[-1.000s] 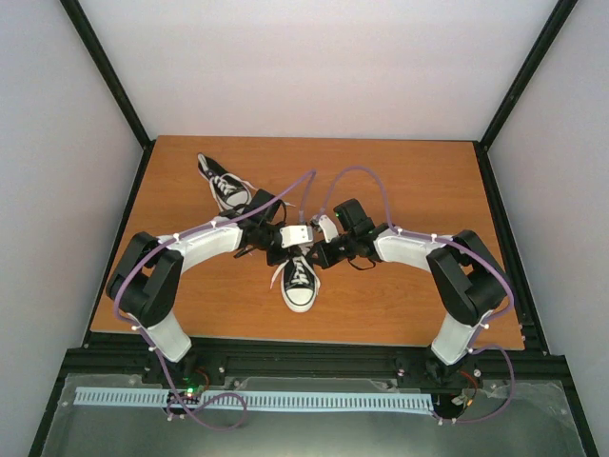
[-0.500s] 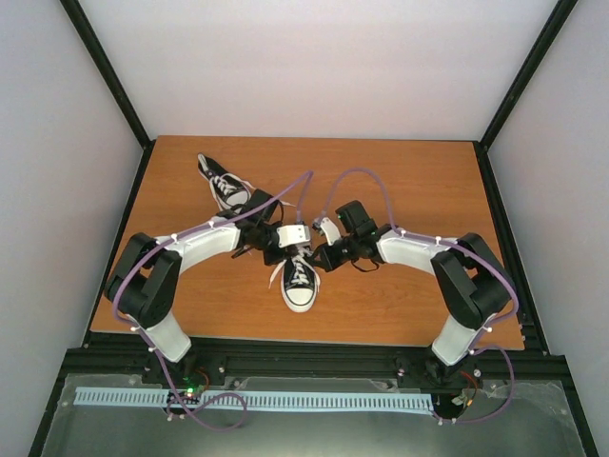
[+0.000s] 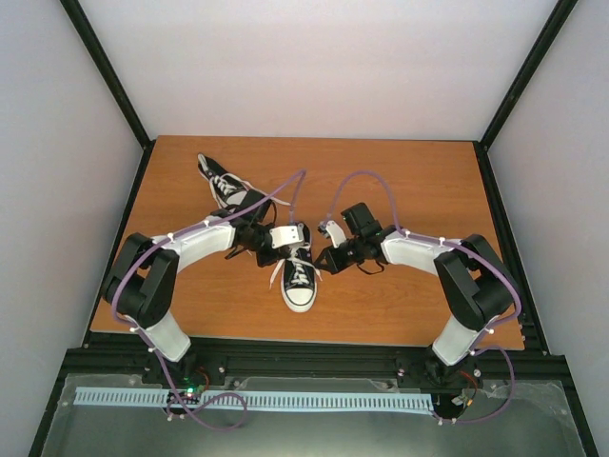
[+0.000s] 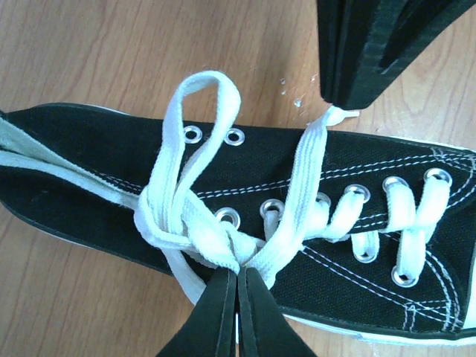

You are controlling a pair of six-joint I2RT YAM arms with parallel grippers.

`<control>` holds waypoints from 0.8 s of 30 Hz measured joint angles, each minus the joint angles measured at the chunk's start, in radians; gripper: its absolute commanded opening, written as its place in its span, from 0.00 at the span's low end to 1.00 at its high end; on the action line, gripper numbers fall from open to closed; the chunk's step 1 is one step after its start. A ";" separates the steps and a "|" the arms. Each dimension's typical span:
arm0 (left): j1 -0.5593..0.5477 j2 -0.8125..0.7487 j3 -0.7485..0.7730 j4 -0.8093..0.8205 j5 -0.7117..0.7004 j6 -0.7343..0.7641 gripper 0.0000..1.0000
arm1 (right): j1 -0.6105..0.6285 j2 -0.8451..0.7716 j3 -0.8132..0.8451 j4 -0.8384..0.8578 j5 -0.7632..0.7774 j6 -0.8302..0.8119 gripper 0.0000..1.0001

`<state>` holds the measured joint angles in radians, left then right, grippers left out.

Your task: Tie the shoes

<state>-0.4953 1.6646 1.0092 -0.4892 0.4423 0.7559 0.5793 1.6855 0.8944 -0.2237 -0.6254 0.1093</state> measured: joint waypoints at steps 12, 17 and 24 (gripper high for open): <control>0.000 -0.009 -0.006 -0.006 0.055 0.001 0.02 | -0.012 -0.005 0.002 0.156 -0.020 0.078 0.57; 0.000 -0.009 -0.006 -0.006 0.064 0.001 0.02 | -0.012 0.045 0.031 0.217 -0.048 0.106 0.52; 0.000 -0.014 -0.010 -0.006 0.068 0.001 0.04 | -0.006 0.083 0.072 0.219 -0.058 0.121 0.10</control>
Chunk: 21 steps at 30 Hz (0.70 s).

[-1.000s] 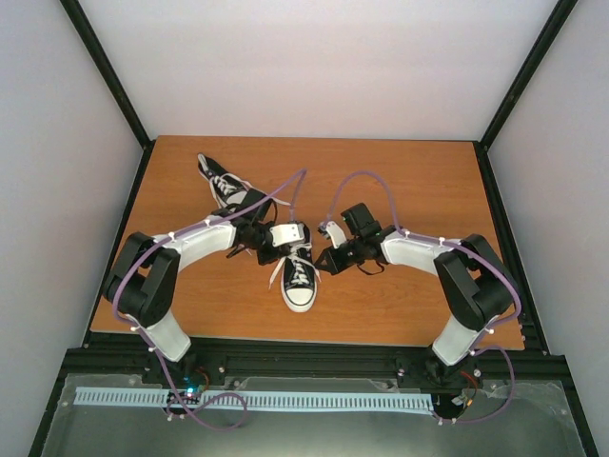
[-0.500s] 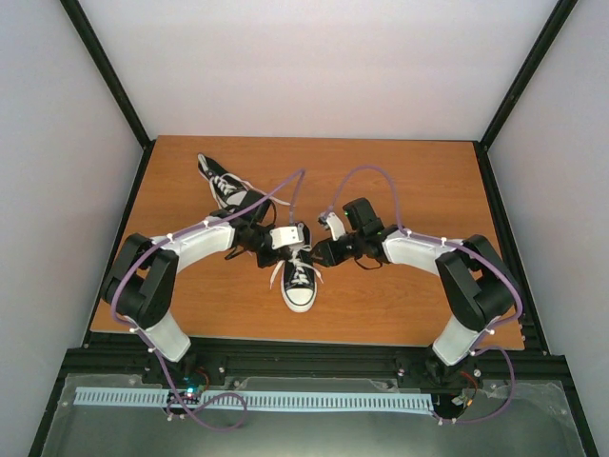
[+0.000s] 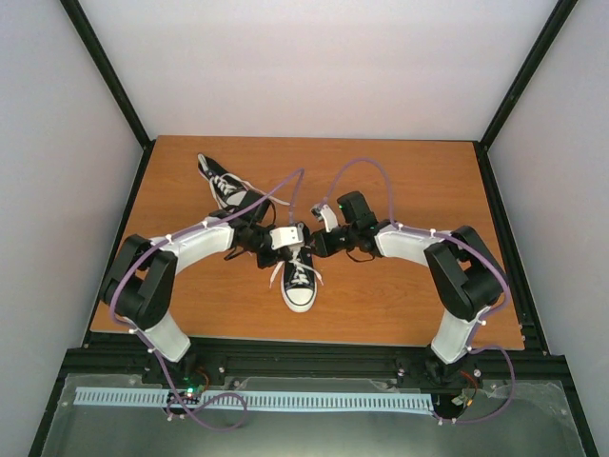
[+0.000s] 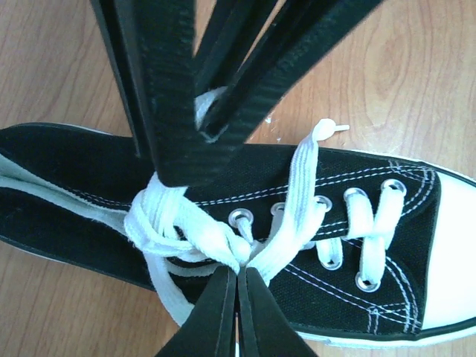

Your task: Tie the shoes

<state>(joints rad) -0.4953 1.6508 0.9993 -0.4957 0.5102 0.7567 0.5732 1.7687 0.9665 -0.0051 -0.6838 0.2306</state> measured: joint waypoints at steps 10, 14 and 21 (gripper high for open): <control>0.050 -0.054 0.069 -0.162 0.147 0.059 0.36 | 0.003 0.023 0.132 -0.118 -0.013 -0.059 0.06; 0.110 -0.066 0.132 -0.196 0.165 0.081 0.37 | 0.013 0.035 0.187 -0.183 -0.019 -0.085 0.06; 0.114 -0.032 0.143 -0.187 0.125 0.083 0.40 | 0.040 0.059 0.259 -0.275 -0.018 -0.120 0.08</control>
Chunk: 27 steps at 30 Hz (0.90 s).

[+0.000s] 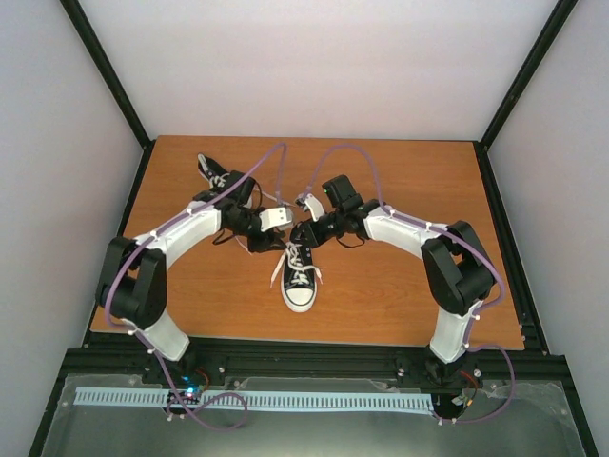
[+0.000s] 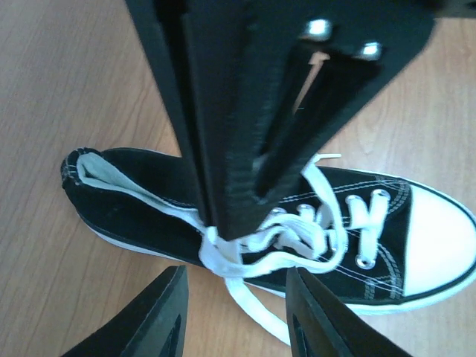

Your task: Tie the shoes

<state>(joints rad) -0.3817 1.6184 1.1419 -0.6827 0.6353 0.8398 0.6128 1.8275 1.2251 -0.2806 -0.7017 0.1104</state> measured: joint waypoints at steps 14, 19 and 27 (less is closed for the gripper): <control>-0.002 0.123 0.055 -0.026 -0.025 0.155 0.53 | 0.000 0.009 0.026 -0.055 0.014 -0.025 0.15; -0.015 0.179 0.092 -0.037 -0.024 0.198 0.51 | 0.000 0.021 0.036 -0.066 0.023 -0.032 0.35; -0.023 0.195 0.092 -0.054 -0.030 0.207 0.49 | -0.008 0.023 0.038 -0.106 0.104 -0.027 0.58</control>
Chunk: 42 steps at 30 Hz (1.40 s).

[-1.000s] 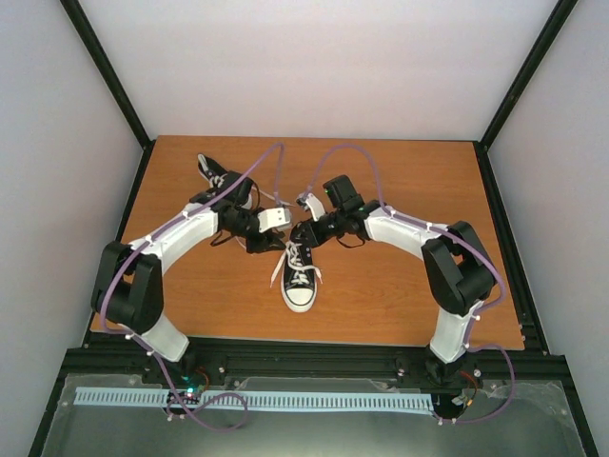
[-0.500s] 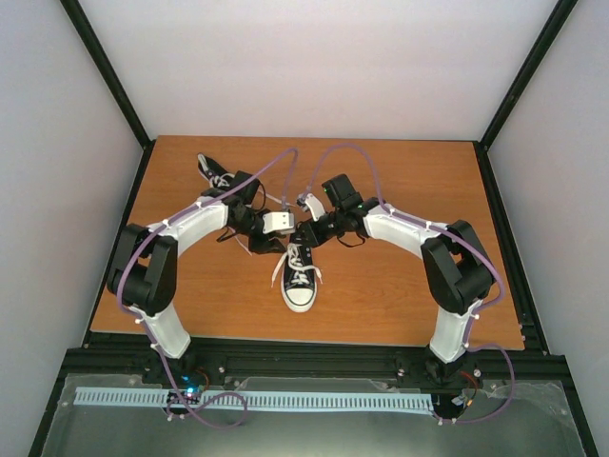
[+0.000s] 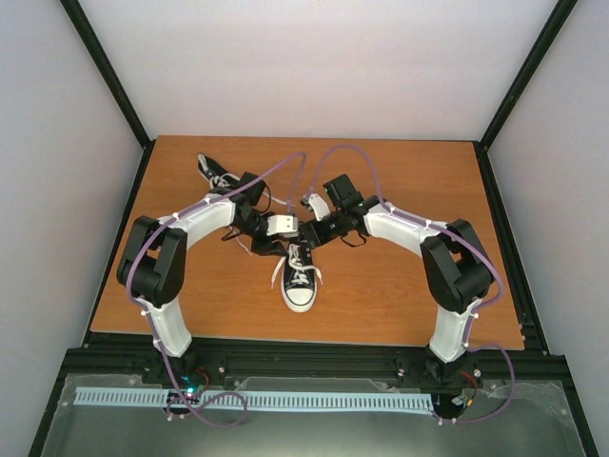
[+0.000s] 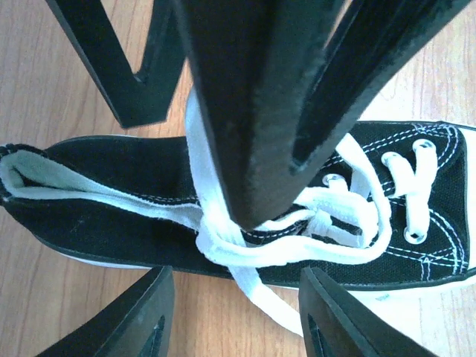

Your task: Tie the shoes

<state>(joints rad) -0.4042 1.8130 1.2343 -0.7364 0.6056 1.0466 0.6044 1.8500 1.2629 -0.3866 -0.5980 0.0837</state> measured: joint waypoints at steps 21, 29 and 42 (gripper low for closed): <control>-0.036 0.034 0.007 -0.011 -0.006 -0.064 0.41 | 0.106 -0.222 -0.277 0.135 0.153 0.328 0.25; -0.037 0.034 0.007 -0.016 0.006 -0.066 0.41 | 0.118 -0.169 -0.295 0.232 0.109 0.397 0.27; -0.037 0.039 0.022 -0.038 0.034 -0.066 0.41 | 0.118 -0.123 -0.269 0.214 0.196 0.391 0.28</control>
<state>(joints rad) -0.4408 1.8515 1.2560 -0.7746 0.6395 0.9806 0.7223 1.7267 0.9943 -0.1722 -0.4023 0.4751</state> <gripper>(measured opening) 0.412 0.275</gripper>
